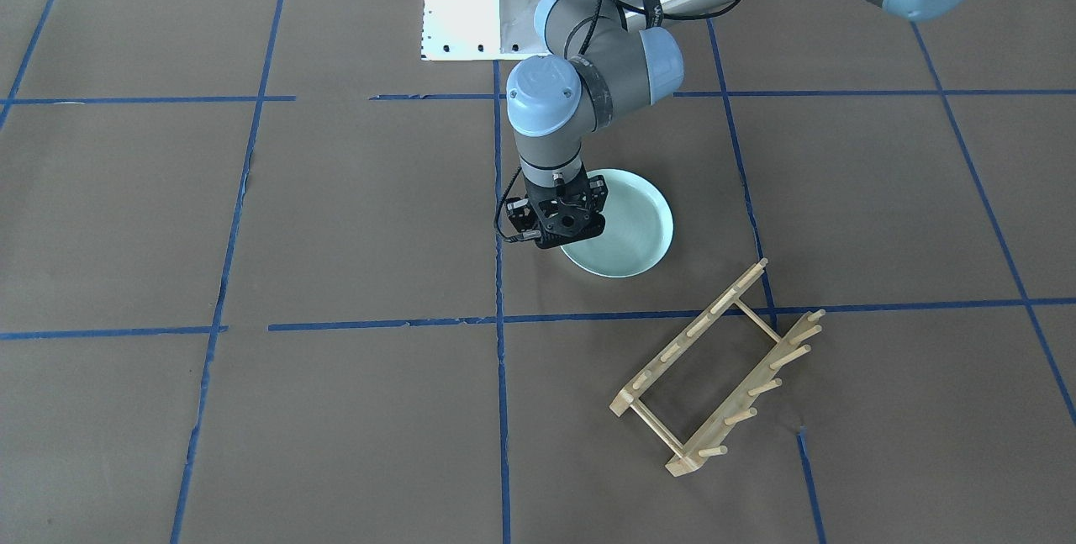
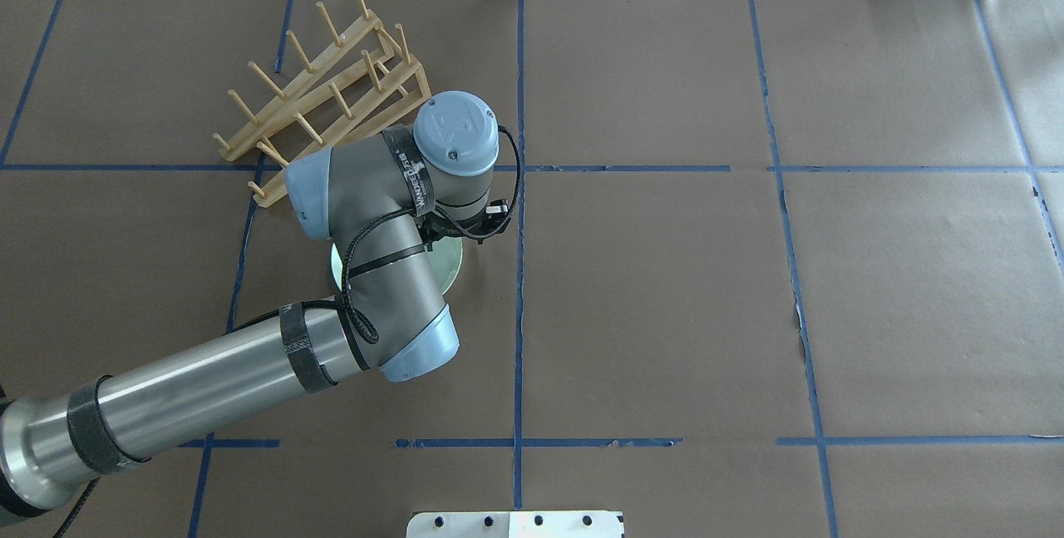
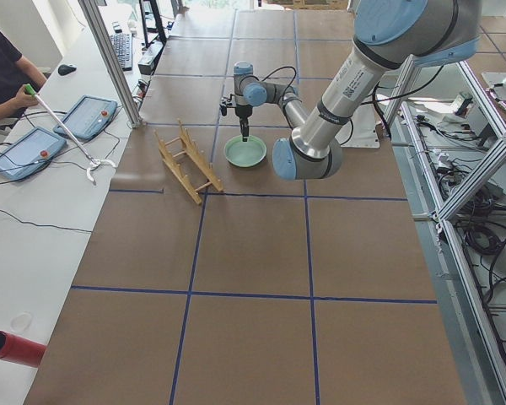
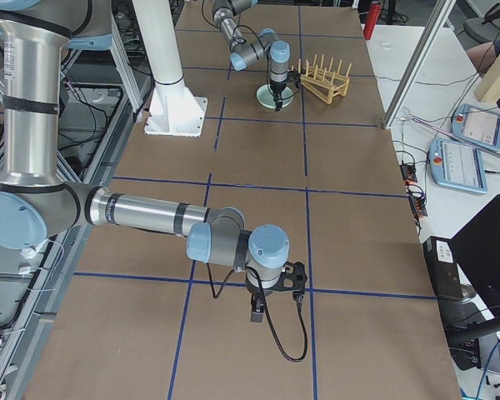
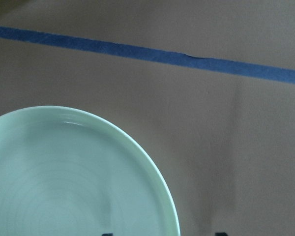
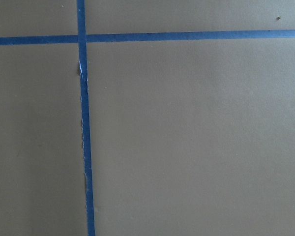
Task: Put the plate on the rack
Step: 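Close the left gripper on the plate's rim and lift it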
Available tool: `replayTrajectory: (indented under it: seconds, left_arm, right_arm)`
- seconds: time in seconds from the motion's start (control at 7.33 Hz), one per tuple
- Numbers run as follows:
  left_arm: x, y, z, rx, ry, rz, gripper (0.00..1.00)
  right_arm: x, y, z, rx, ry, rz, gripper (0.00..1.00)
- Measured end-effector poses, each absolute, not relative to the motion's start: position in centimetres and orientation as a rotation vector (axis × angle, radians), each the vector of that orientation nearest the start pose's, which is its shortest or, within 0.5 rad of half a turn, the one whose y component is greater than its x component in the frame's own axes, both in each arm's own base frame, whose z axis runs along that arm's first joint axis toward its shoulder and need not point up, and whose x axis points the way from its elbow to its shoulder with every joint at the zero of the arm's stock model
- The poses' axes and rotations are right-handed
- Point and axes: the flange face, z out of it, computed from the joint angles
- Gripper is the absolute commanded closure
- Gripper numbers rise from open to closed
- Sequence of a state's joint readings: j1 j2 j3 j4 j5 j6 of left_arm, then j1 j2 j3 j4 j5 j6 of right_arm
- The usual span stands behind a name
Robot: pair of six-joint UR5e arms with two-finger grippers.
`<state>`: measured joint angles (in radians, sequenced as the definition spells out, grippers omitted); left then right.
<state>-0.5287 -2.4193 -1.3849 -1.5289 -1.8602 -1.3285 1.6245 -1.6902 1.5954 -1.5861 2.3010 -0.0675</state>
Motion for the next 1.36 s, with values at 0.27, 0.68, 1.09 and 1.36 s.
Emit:
replayTrajectory:
  seconds: [0.27,0.68,1.09,1.36]
  left_arm:
    - [60.9,-47.4,22.3,-0.029,0.677,-0.181,0.55]
    - [60.8,-47.2,22.6,-0.034,0.676,-0.179,1.00]
    - [59.9,-47.4,22.3,-0.031,0.690,-0.186,1.00]
    - [53.0,-49.9,16.6,0.009,0.822,-0.281,1.00]
  right_arm:
    - [9.0,-42.7,70.6,-0.061,-0.734,0.027,0.00]
    - [9.0,-42.6,70.6,-0.061,-0.734,0.027,0.00]
    - [9.0,-42.6,70.6,-0.061,-0.734,0.027,0.00]
    - [9.0,-42.6,70.6,-0.061,-0.734,0.027,0.00]
